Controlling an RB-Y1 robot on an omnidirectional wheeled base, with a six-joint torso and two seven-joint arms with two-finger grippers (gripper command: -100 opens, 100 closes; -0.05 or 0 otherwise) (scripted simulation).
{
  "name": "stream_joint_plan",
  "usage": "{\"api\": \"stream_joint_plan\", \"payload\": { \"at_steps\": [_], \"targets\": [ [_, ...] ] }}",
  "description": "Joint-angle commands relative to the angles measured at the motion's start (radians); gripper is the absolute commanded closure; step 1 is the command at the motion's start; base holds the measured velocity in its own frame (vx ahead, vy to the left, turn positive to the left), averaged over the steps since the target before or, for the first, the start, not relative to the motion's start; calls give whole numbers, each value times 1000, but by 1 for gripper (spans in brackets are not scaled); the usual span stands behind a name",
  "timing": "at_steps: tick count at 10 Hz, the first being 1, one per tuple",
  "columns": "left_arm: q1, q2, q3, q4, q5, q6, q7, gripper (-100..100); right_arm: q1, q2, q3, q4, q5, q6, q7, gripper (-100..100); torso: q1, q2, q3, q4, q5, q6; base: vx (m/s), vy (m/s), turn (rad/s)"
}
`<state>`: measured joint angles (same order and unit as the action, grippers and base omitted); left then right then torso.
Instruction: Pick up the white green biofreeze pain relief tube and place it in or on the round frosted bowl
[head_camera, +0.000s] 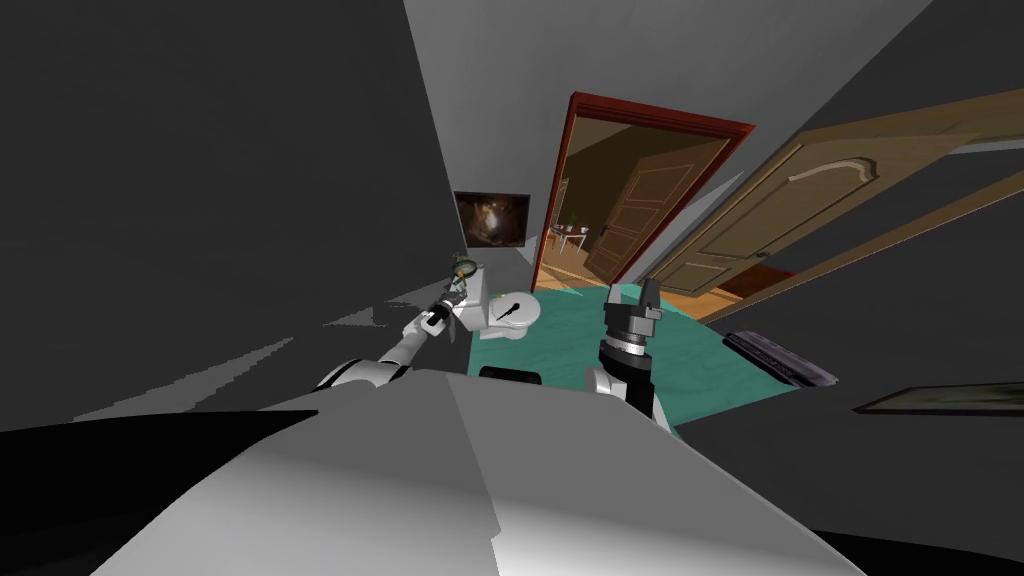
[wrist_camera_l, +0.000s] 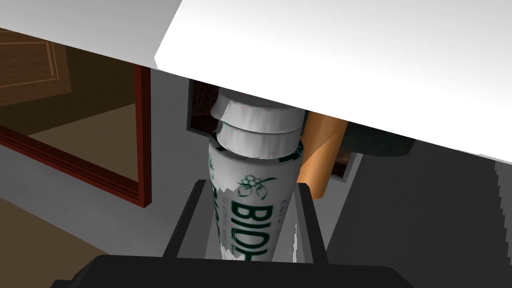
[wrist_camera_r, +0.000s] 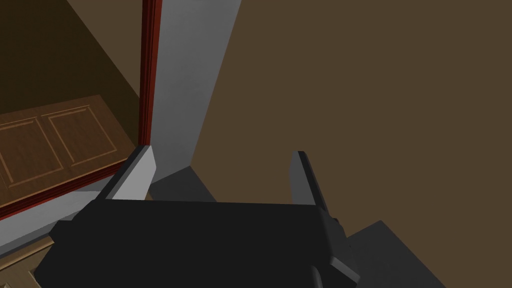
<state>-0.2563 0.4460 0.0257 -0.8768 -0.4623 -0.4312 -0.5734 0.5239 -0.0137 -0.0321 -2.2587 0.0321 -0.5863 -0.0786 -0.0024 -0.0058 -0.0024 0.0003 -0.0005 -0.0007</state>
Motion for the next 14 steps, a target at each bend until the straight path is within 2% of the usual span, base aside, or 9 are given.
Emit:
{"api": "stream_joint_plan", "payload": {
  "at_steps": [1,5,6,7,9,10,12,13,14],
  "targets": [
    [50,9,9,-50,4,-6,5,100,0,0,0,0,0,0,0,0,0,0,0,0,0,0,93,-34,-17],
    [171,28,21,-159,11,-3,21,100,0,0,0,0,0,0,0,0,0,2,-1,-3,2,-1,57,-25,-19],
    [171,28,21,-159,11,-3,21,100,0,0,0,0,0,0,0,0,2,5,-1,-5,3,-2,0,0,0],
    [217,47,34,-211,18,-1,37,100,0,0,0,0,0,0,0,0,3,7,0,-6,4,-3,41,-22,-58],
    [265,47,34,-253,18,-1,37,100,0,0,0,0,0,0,0,0,2,4,-1,-7,4,-3,52,-23,-6],
    [301,66,46,-290,25,2,52,100,0,0,0,0,0,0,0,0,3,5,-1,-7,5,-3,93,-38,-50],
    [359,66,46,-346,25,2,52,100,0,0,0,0,0,0,0,0,2,2,-3,-7,4,-2,64,-19,-14],
    [387,85,59,-372,32,5,68,100,0,0,0,0,0,0,0,0,3,4,-1,-7,5,-2,59,-26,-47],
    [413,85,59,-397,32,5,68,100,0,0,0,0,0,0,0,0,2,4,-1,-6,4,-2,72,-26,-25]
  ]
}}
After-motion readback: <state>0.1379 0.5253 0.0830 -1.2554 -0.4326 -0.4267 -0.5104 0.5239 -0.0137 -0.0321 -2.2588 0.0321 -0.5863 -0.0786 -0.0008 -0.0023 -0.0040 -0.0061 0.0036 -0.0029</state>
